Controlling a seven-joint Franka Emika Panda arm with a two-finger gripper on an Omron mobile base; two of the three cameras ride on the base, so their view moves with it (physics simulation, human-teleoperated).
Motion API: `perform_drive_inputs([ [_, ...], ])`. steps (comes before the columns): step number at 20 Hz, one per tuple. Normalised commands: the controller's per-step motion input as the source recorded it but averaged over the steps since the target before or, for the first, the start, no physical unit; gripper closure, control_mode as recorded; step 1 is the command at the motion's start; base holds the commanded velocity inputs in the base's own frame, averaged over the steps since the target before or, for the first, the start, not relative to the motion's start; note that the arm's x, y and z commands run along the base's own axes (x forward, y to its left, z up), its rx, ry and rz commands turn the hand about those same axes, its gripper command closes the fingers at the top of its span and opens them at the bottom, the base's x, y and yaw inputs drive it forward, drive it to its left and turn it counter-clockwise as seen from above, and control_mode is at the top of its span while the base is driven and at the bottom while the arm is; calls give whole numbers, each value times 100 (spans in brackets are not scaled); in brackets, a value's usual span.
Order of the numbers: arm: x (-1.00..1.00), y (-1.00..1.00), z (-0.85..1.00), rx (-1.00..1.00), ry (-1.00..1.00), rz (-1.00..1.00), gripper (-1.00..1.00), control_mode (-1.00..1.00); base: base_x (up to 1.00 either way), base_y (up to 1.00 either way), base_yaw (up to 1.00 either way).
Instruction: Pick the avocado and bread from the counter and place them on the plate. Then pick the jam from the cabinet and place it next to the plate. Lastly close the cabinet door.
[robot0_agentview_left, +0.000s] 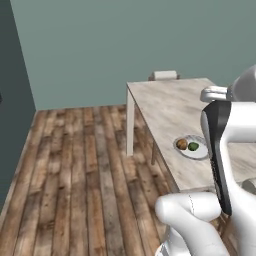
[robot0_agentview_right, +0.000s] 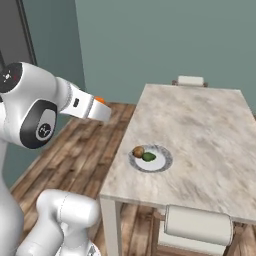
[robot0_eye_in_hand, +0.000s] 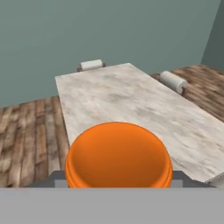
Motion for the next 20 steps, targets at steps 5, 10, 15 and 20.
perform_drive_inputs([
  [5, 0, 0, 0, 0, 0, 0, 100, 100, 31, -23, 10],
  [10, 0, 0, 0, 0, 0, 0, 100, 100, 18, -13, 8],
  [15, 0, -1, 0, 1, 0, 2, 100, -100, 0, -2, 2],
  [20, 0, 0, 0, 0, 0, 0, 100, -100, 0, 0, 0],
])
